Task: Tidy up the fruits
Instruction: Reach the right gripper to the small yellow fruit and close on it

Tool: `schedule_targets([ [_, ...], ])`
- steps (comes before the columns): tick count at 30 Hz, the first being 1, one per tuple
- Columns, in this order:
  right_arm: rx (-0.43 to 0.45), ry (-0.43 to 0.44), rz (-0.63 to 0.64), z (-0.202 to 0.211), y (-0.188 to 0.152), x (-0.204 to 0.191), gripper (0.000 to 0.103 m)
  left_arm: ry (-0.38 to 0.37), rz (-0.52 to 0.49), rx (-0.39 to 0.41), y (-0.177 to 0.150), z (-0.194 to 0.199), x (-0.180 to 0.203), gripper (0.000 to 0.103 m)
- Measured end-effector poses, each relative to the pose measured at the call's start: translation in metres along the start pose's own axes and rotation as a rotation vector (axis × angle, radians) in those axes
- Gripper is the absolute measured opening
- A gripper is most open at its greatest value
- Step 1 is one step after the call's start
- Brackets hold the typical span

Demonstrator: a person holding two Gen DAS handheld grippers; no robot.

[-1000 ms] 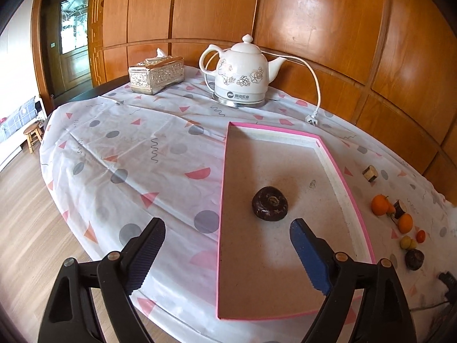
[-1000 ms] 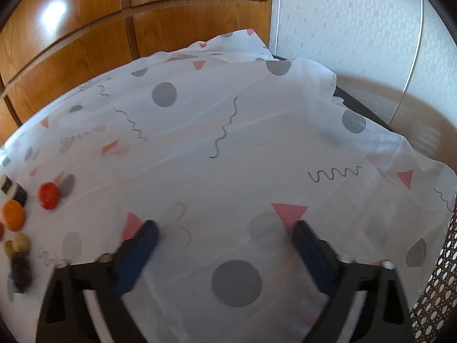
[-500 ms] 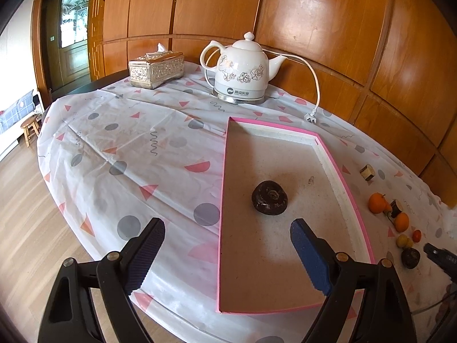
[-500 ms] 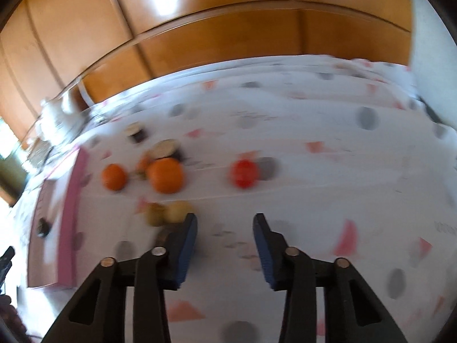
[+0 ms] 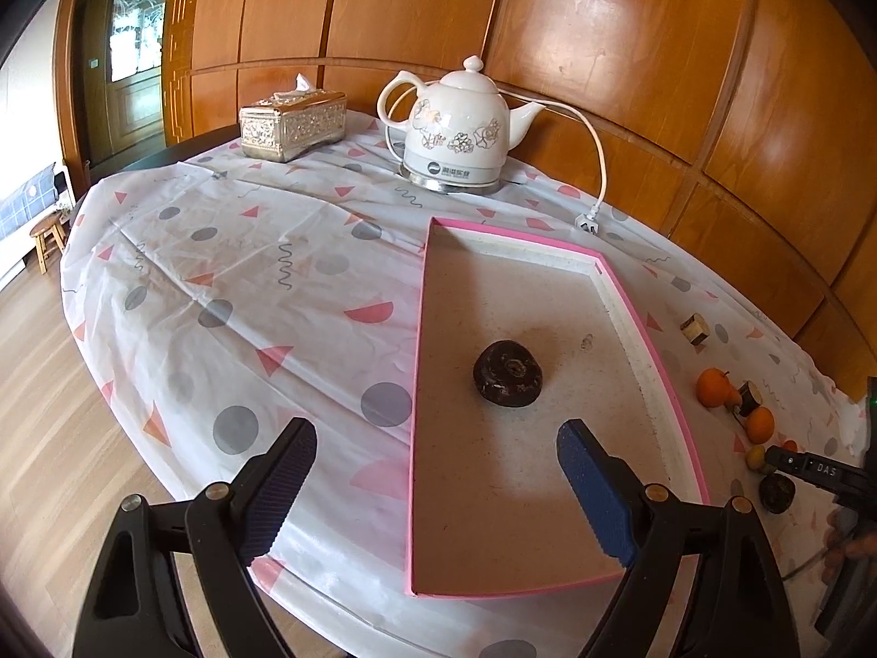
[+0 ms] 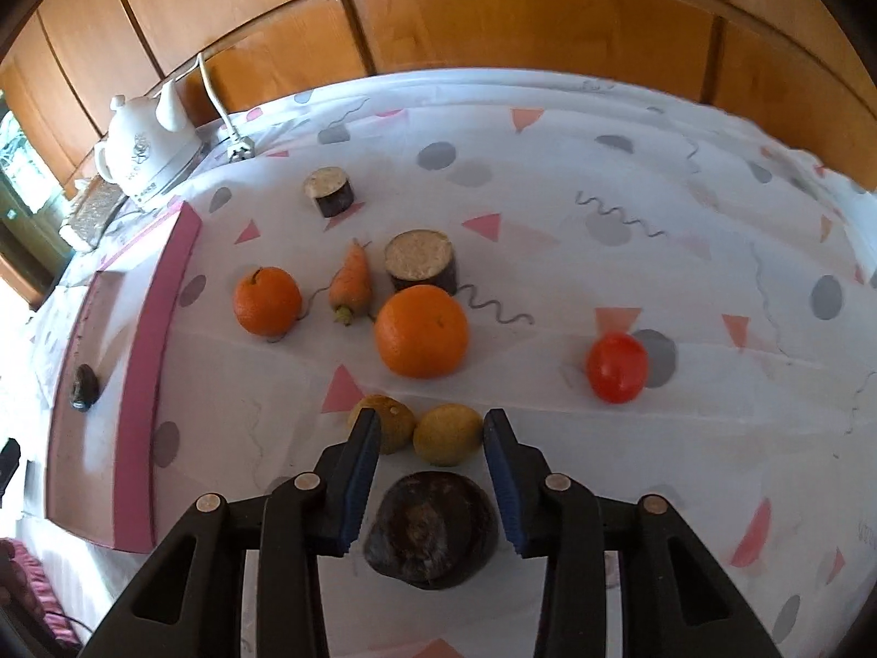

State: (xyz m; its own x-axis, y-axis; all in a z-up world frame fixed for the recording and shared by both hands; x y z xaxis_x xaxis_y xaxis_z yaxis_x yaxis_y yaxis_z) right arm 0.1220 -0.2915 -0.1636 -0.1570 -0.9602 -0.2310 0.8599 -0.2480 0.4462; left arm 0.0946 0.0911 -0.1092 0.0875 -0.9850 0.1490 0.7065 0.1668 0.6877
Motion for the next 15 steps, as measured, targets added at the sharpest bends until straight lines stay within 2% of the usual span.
schedule_targets([
  [8,-0.009,0.128,-0.127,-0.002,-0.003,0.015,0.040,-0.001,0.021,0.001,0.002,0.002,-0.005,0.090],
  [11,0.001,0.138,-0.159,0.000,-0.006,0.025,0.040,0.003,0.026,0.003,0.002,0.004,-0.006,0.090],
  [15,-0.017,0.122,-0.129,-0.002,-0.009,0.025,0.040,0.003,0.014,0.011,0.002,0.007,-0.003,0.090],
])
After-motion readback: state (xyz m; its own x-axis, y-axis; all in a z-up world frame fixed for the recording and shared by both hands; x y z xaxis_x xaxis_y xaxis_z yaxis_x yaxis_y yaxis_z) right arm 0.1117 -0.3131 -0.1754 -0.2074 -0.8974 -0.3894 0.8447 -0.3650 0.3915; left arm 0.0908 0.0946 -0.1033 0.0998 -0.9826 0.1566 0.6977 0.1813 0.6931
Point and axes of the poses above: each gripper's, at about its wrist camera, not at the fingertips, and z roughly against the way its jaws point, x to its right, y to its top, the point moved 10 cm from there along -z, roughly the way its jaws point, and after that the axes turned 3 degrees about -z, right-handed, at the moved point
